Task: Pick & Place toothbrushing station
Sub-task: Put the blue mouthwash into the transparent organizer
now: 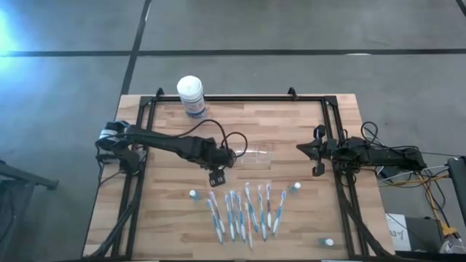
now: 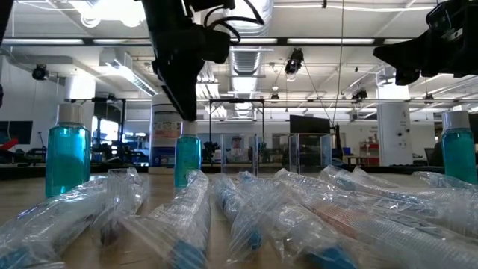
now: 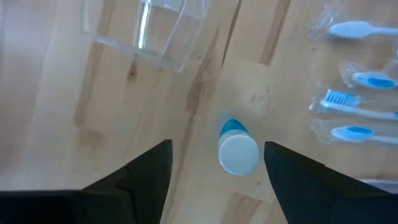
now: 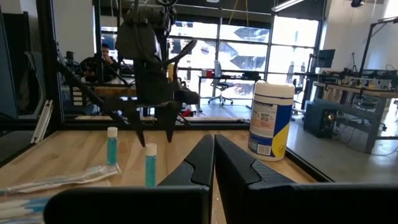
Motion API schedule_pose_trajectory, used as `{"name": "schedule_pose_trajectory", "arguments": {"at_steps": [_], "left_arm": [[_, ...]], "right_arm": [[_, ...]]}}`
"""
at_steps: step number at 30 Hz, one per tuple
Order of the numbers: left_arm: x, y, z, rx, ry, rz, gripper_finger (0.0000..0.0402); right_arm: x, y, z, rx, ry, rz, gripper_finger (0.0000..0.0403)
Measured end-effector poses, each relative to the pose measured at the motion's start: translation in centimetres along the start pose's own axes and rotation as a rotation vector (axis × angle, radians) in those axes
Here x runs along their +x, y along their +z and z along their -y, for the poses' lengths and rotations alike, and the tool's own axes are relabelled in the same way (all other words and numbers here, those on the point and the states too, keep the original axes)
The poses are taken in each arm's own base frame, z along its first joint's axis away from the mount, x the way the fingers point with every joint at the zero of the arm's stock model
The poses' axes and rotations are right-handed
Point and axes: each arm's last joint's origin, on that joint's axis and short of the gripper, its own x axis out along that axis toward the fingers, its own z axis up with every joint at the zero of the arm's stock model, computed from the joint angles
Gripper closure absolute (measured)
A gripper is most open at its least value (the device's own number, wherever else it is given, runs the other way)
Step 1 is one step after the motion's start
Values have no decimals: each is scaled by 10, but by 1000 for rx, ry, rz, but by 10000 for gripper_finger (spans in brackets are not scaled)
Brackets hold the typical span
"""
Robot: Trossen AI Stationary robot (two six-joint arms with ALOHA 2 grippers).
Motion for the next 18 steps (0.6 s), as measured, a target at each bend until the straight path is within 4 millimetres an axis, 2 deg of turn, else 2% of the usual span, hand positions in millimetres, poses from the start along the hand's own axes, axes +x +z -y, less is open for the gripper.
{"name": "schedule_pose_trajectory", "arguments": {"at_steps": [18], "left_arm": [[10,0,5,39,-6,-24,147]], "right_arm": [[0,0,0,0,0,-1,394]]}}
